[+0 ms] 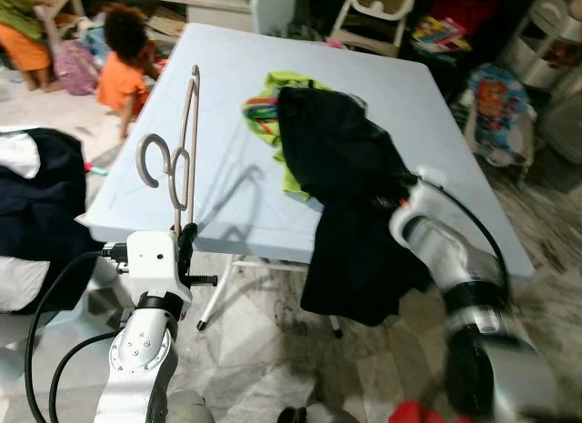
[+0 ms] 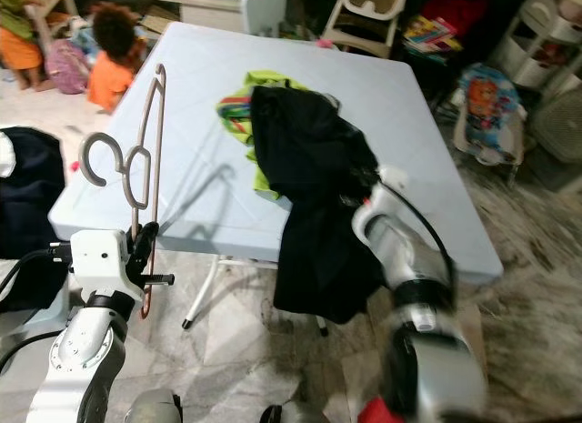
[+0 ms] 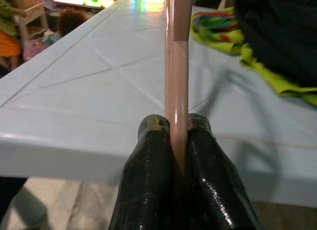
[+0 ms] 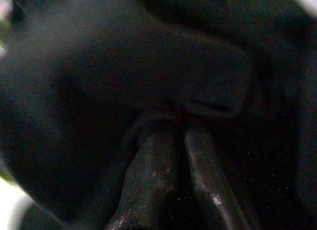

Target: Hang hanger

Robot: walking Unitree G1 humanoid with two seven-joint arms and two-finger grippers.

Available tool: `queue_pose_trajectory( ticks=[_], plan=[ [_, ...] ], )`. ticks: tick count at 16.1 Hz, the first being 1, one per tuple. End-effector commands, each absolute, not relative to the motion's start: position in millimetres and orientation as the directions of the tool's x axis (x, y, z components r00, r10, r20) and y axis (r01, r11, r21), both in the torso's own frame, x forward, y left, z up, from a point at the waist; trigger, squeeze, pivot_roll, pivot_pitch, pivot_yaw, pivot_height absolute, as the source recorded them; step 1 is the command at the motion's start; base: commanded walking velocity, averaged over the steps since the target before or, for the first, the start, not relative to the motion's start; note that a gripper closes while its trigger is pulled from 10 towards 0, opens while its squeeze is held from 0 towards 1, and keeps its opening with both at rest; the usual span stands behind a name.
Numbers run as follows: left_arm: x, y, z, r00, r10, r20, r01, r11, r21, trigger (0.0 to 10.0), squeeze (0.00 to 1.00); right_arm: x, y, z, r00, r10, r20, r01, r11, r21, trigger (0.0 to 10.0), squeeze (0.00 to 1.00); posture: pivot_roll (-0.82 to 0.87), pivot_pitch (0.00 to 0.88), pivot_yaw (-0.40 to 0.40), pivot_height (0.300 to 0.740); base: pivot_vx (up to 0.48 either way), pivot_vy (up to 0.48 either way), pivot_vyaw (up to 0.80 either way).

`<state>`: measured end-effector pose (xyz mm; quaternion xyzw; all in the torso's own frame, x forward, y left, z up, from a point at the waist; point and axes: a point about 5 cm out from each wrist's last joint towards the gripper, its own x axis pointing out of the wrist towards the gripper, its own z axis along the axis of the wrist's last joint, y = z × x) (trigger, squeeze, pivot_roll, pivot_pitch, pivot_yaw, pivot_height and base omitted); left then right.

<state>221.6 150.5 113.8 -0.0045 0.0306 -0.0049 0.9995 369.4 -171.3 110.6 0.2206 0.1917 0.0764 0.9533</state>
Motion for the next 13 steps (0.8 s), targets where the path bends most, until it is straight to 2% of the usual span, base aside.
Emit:
queue_pose_trajectory(
  ticks=[1,3,4,7,10,11,13],
  plan=[
    [223.5,146.2,116.4,0.999,-0.018,-0.044,0.017,1.0,-0.009,10.0,0.0,383.8,-170.2,138.9,0.952,0.211,-0.224,-0.082,0.876,0.476,0.0,0.0,0.1,0.024,-0.189,0.74,0.0,0.0,0.0],
    [224.7,146.1,117.5,0.999,-0.014,-0.038,0.013,1.0,-0.011,10.0,0.0,403.4,-156.5,177.9,0.97,0.219,-0.108,-0.136,0.852,0.506,0.0,0.0,0.1,0.02,-0.193,0.74,0.0,0.0,0.0],
    [225.5,146.7,117.4,0.999,-0.009,-0.035,0.008,1.0,-0.011,10.0,0.0,415.2,-142.9,211.8,0.972,0.236,-0.019,-0.193,0.834,0.518,0.0,0.0,0.11,0.016,-0.201,0.74,0.0,0.0,0.0],
    [226.6,147.9,119.0,1.0,0.004,-0.025,-0.004,1.0,-0.01,10.0,0.0,425.1,-119.0,266.8,0.956,0.266,0.126,-0.292,0.799,0.525,0.0,0.0,0.12,0.01,-0.214,0.74,0.0,0.0,0.0],
    [229.0,148.4,121.1,1.0,0.018,-0.01,-0.018,1.0,-0.01,10.0,0.0,425.4,-96.2,330.9,0.915,0.274,0.295,-0.397,0.737,0.547,0.0,0.0,0.15,0.0,-0.229,0.74,0.0,0.0,0.0],
    [230.9,149.0,122.0,1.0,0.029,0.0,-0.029,1.0,-0.01,10.0,0.0,421.1,-88.5,367.3,0.882,0.259,0.394,-0.452,0.702,0.55,0.0,0.0,0.16,0.0,-0.241,0.74,0.0,0.0,0.0],
    [232.2,149.4,122.7,0.999,0.041,0.008,-0.041,0.999,-0.01,10.0,0.0,415.6,-86.7,396.9,0.851,0.233,0.471,-0.488,0.683,0.543,0.0,0.0,0.17,0.0,-0.25,0.74,0.0,0.0,0.0]
  ],
)
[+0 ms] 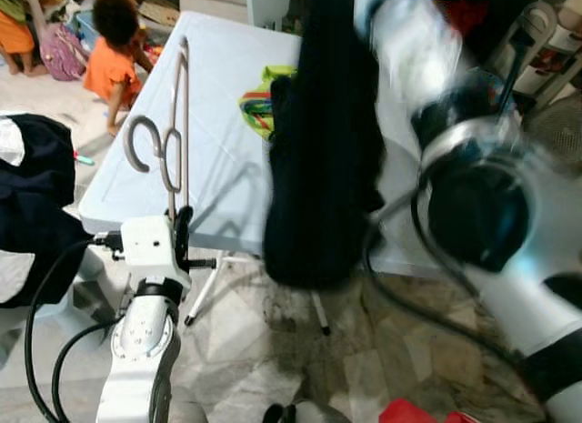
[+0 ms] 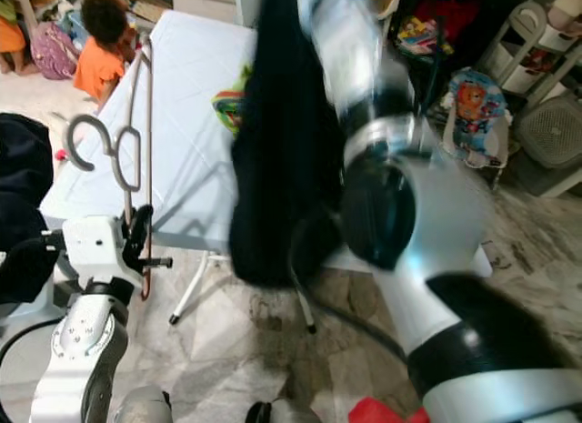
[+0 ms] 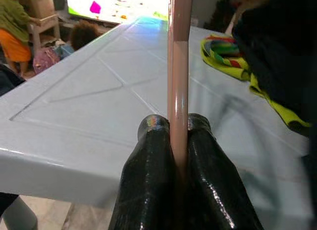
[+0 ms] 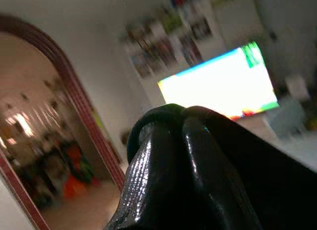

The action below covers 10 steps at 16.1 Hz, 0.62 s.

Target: Hang hanger

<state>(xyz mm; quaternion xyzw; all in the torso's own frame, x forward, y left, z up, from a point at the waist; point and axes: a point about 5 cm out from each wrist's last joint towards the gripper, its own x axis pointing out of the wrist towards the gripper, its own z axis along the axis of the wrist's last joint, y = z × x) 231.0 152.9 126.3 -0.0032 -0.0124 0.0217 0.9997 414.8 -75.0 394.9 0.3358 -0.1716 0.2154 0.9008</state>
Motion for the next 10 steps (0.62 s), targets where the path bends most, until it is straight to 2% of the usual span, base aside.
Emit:
queue_pose_trajectory(
  ticks=[1,3,6,8,10],
  plan=[
    [233.9,149.6,124.5,0.998,0.051,0.02,-0.051,0.999,-0.01,10.0,0.0,410.0,-91.5,420.2,0.821,0.195,0.537,-0.51,0.674,0.535,0.0,0.0,0.17,0.0,-0.257,0.74,0.0,0.0,0.0],
    [235.7,150.5,126.3,0.998,0.061,0.031,-0.061,0.998,-0.008,10.0,0.0,405.7,-102.1,436.5,0.798,0.15,0.583,-0.507,0.692,0.515,0.0,0.0,0.18,0.0,-0.259,0.74,0.0,0.0,0.0],
    [236.3,149.0,125.2,0.998,0.062,0.034,-0.062,0.998,-0.007,10.0,0.0,407.3,-126.0,433.2,0.806,0.096,0.584,-0.39,0.829,0.402,0.0,0.0,0.17,0.0,-0.257,0.74,0.0,0.0,0.0],
    [236.5,143.3,122.8,0.999,0.044,0.028,-0.044,0.999,-0.014,10.0,0.0,421.4,-154.3,379.7,0.904,0.021,0.427,-0.141,0.957,0.252,0.0,0.0,0.15,0.0,-0.243,0.74,0.0,0.0,0.0],
    [238.2,139.2,122.4,0.999,0.025,0.027,-0.025,1.0,-0.016,10.0,0.0,426.3,-177.4,336.5,0.952,-0.065,0.299,0.018,0.988,0.156,0.0,0.0,0.15,0.0,-0.235,0.74,0.0,0.0,0.0]
  ],
)
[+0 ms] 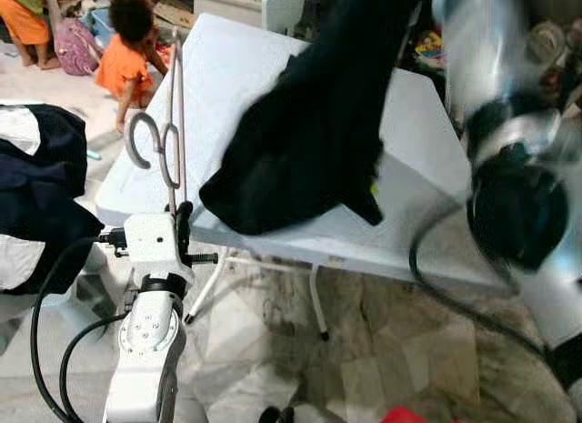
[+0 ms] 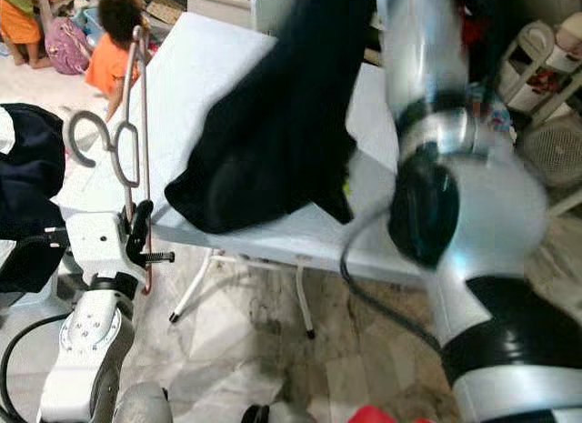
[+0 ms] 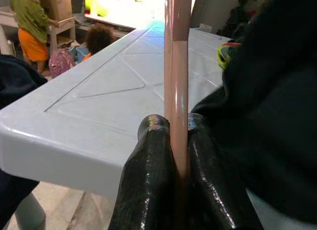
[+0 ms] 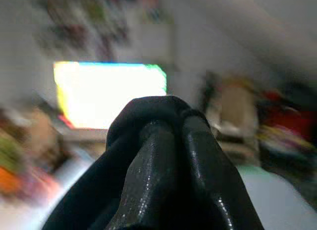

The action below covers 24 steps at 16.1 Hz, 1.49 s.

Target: Hang hanger

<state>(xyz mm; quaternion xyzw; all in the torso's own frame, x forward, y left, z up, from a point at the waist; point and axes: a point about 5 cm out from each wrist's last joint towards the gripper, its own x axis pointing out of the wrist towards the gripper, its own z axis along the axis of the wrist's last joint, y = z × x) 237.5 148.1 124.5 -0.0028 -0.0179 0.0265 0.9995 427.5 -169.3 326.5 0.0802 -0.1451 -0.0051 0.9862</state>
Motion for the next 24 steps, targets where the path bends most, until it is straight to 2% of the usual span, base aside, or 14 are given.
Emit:
queue_pose_trajectory(
  ticks=[1,2,3,4,6,7,8,9,11,12,17,21,24],
  plan=[
    [239.9,137.3,122.8,0.999,0.013,0.029,-0.013,1.0,-0.016,10.0,0.0,426.4,-193.4,303.1,0.973,-0.115,0.199,0.103,0.992,0.067,0.0,0.0,0.14,0.0,-0.226,0.74,0.0,0.0,0.0],
    [241.9,135.6,122.2,1.0,-0.004,0.023,0.004,1.0,-0.015,10.0,0.0,424.0,-206.8,270.6,0.985,-0.145,0.088,0.147,0.989,-0.011,1.1,0.0,0.14,0.0,-0.214,0.74,0.0,0.0,0.0],
    [242.8,133.3,121.0,1.0,-0.023,0.016,0.023,1.0,-0.013,10.0,0.0,420.1,-214.8,243.2,0.991,-0.134,-0.002,0.134,0.99,-0.032,4.5,0.0,0.13,0.0,-0.205,0.74,0.0,0.0,0.0],
    [243.7,131.5,120.6,0.999,-0.04,0.015,0.04,0.999,-0.01,10.0,0.0,416.6,-217.6,224.8,0.993,-0.1,-0.059,0.097,0.994,-0.054,10.0,1.0,0.13,0.0,-0.194,0.74,0.0,0.0,0.0],
    [245.5,128.6,120.1,0.998,-0.069,0.015,0.069,0.998,-0.002,10.0,0.0,409.8,-221.5,198.7,0.989,-0.047,-0.14,0.034,0.995,-0.094,10.0,1.0,0.11,0.0,-0.17,0.74,0.0,0.0,0.0],
    [247.9,126.5,119.8,0.996,-0.089,0.013,0.089,0.996,0.004,10.0,0.0,403.7,-220.8,180.8,0.986,0.036,-0.162,-0.043,0.998,-0.04,10.0,1.0,0.1,0.0,-0.154,0.74,0.0,0.0,0.0],
    [250.2,125.2,119.8,0.994,-0.105,0.015,0.105,0.994,0.012,10.0,0.0,399.1,-221.2,171.6,0.985,0.08,-0.152,-0.086,0.996,-0.031,10.0,1.0,0.09,0.0,-0.137,0.74,0.0,0.0,0.0],
    [254.5,124.1,120.8,0.992,-0.122,0.02,0.121,0.992,0.018,10.0,0.0,392.4,-218.7,161.5,0.979,0.168,-0.114,-0.164,0.985,0.044,10.0,1.0,0.07,0.0,-0.11,0.74,0.0,0.0,0.0],
    [260.0,124.8,122.8,0.991,-0.131,0.026,0.13,0.991,0.028,10.0,0.0,378.8,-220.5,144.6,0.972,0.221,-0.085,-0.217,0.974,0.06,10.0,1.0,0.05,0.0,-0.087,0.74,0.0,0.0,0.0],
    [261.4,125.8,122.2,0.991,-0.134,0.025,0.133,0.991,0.033,10.0,0.0,369.0,-223.7,133.3,0.972,0.218,-0.092,-0.218,0.976,0.003,10.0,1.0,0.05,0.0,-0.079,0.74,0.0,0.0,0.0],
    [258.9,122.4,117.1,0.986,-0.167,0.002,0.167,0.986,0.028,10.0,0.0,320.1,-231.8,117.4,0.986,0.156,0.057,-0.16,0.985,0.071,10.0,1.0,0.02,0.0,-0.046,0.74,0.0,0.0,0.0],
    [258.6,122.5,116.3,0.981,-0.193,-0.01,0.193,0.981,0.026,10.0,0.0,295.7,-212.7,117.9,0.985,0.142,0.096,-0.152,0.983,0.106,10.0,1.0,0.02,0.0,-0.033,0.74,0.0,0.0,0.0],
    [250.6,130.6,106.2,0.985,-0.161,-0.061,0.163,0.986,0.021,10.0,0.0,277.0,-199.3,112.0,0.989,0.114,0.097,-0.121,0.99,0.07,10.0,1.0,0.03,0.0,-0.028,0.74,0.0,0.0,0.0]
  ],
)
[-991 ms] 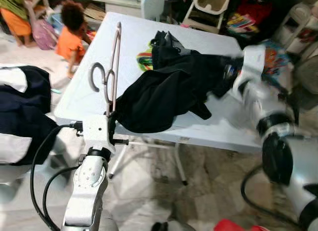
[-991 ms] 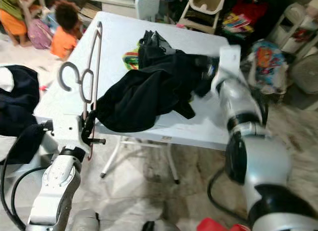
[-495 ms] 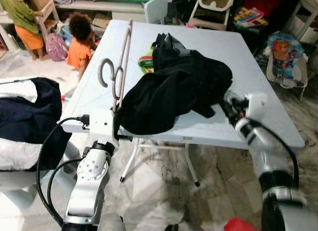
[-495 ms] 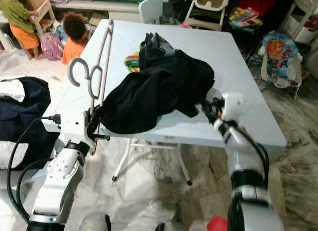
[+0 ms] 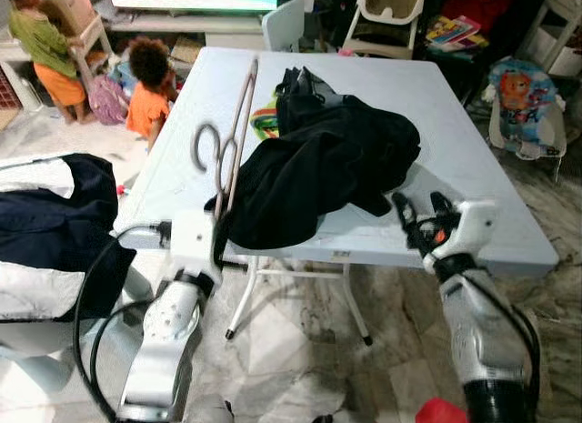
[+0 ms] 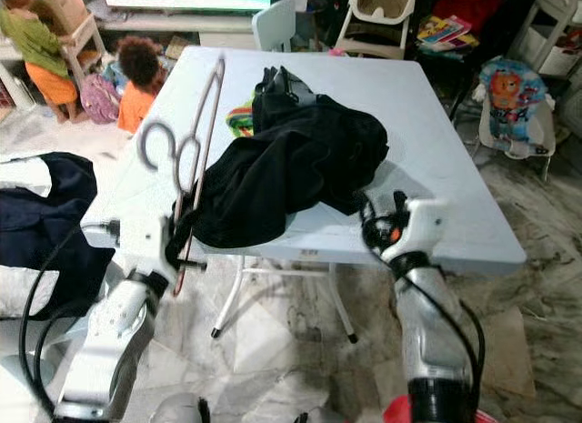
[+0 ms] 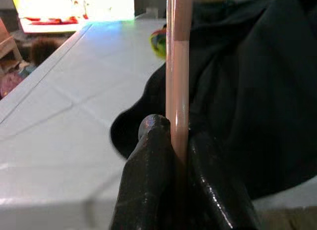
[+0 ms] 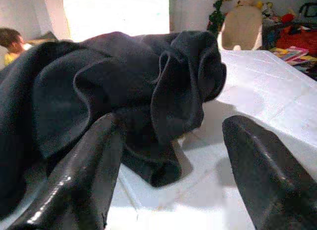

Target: Hang hanger

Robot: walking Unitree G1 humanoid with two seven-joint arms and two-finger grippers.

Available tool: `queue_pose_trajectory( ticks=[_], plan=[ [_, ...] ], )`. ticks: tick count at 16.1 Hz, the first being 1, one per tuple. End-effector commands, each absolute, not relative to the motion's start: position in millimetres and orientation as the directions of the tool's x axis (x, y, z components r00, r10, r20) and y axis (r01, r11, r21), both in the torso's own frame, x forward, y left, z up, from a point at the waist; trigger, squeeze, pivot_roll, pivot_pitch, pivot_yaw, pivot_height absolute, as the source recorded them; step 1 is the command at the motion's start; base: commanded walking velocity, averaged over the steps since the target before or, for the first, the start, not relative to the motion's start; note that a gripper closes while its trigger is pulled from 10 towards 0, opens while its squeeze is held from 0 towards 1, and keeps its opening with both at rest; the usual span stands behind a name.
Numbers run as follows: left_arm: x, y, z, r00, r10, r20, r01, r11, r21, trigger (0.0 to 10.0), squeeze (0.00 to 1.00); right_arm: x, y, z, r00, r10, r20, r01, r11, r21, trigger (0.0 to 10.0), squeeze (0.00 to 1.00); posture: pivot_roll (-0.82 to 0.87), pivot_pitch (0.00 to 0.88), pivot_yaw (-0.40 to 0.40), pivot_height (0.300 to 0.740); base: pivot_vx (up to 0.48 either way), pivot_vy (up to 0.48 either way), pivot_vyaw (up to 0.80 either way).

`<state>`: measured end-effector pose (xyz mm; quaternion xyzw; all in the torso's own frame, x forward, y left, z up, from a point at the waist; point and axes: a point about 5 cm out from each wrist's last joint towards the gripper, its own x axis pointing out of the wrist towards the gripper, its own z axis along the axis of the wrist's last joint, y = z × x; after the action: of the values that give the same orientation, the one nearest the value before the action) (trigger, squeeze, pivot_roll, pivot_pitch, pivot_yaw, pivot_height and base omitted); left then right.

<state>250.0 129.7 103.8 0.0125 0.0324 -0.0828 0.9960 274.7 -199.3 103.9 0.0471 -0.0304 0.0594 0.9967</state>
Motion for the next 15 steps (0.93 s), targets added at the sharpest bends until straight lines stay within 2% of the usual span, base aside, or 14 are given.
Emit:
queue_pose_trajectory(
  ticks=[1,4,5,6,7,15],
  plan=[
    [249.6,131.7,105.5,0.985,-0.16,-0.066,0.161,0.987,0.019,10.0,0.0,270.7,-197.4,111.1,0.992,0.094,0.088,-0.1,0.992,0.07,10.0,1.0,0.03,0.0,-0.028,0.74,0.0,0.0,0.0],
    [257.1,126.2,111.8,0.983,-0.174,-0.049,0.175,0.985,0.001,10.0,0.0,257.4,-184.9,103.0,0.996,0.083,0.044,-0.086,0.994,0.066,10.0,1.0,0.02,0.0,-0.015,0.74,0.0,0.0,0.0],
    [259.1,124.4,113.6,0.981,-0.188,-0.038,0.188,0.982,-0.001,10.0,0.0,257.3,-182.4,101.3,0.996,0.081,0.037,-0.083,0.995,0.06,10.0,0.7,0.02,0.0,-0.015,0.74,0.0,0.0,0.0],
    [259.0,124.2,114.0,0.981,-0.191,-0.037,0.191,0.982,-0.002,10.0,0.0,256.7,-181.9,101.0,0.996,0.076,0.034,-0.079,0.995,0.064,10.0,0.23,0.02,0.0,-0.011,0.74,0.0,0.0,0.0],
    [258.4,124.7,113.5,0.981,-0.19,-0.047,0.191,0.982,0.003,10.0,0.0,255.4,-182.4,100.1,0.998,0.055,0.02,-0.056,0.997,0.053,10.0,0.0,0.02,0.0,-0.01,0.74,0.0,0.0,0.0],
    [254.2,127.6,109.2,0.978,-0.193,-0.077,0.191,0.981,-0.029,10.0,0.0,252.7,-186.4,95.9,1.0,0.008,-0.018,-0.007,0.999,0.047,10.0,0.0,0.02,0.0,-0.018,0.74,0.0,0.0,0.0]
  ],
)
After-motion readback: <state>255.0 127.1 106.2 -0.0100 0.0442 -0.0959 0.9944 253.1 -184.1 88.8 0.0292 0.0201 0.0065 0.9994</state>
